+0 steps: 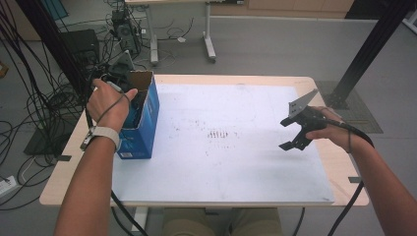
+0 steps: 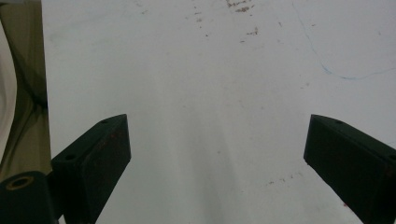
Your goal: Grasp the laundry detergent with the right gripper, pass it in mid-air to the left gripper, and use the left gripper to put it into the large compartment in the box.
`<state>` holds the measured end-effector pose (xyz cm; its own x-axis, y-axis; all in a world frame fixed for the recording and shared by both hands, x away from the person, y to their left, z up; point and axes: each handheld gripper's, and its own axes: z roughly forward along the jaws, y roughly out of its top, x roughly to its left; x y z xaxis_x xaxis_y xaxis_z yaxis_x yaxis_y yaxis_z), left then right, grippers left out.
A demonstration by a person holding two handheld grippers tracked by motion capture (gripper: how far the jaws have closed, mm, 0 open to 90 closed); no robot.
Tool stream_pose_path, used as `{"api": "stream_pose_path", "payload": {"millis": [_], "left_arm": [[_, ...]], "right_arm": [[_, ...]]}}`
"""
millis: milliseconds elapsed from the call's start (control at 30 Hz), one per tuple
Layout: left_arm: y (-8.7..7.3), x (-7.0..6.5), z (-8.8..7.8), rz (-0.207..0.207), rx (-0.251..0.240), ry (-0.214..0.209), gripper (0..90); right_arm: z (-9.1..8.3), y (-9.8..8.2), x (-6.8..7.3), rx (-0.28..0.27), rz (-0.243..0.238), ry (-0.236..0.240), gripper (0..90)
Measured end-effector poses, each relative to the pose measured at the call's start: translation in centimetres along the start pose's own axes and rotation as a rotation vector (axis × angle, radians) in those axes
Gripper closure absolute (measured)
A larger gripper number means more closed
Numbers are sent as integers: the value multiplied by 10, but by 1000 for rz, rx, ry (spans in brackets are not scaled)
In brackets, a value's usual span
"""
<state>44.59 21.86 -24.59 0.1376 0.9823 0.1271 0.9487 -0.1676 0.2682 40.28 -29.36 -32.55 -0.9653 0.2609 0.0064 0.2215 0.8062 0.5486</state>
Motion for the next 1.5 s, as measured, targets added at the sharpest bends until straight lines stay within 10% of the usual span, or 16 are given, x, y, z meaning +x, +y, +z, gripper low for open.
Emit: {"api": "stream_pose_path", "payload": {"millis": [667,1500], "left_arm": [[-6,-3,31,20,33,-6,374],[-8,-2,31,13,29,-7,371]], "right_arm": [[3,-6,1,7,21,3,74],[1,-7,2,7,20,-4,74]]}}
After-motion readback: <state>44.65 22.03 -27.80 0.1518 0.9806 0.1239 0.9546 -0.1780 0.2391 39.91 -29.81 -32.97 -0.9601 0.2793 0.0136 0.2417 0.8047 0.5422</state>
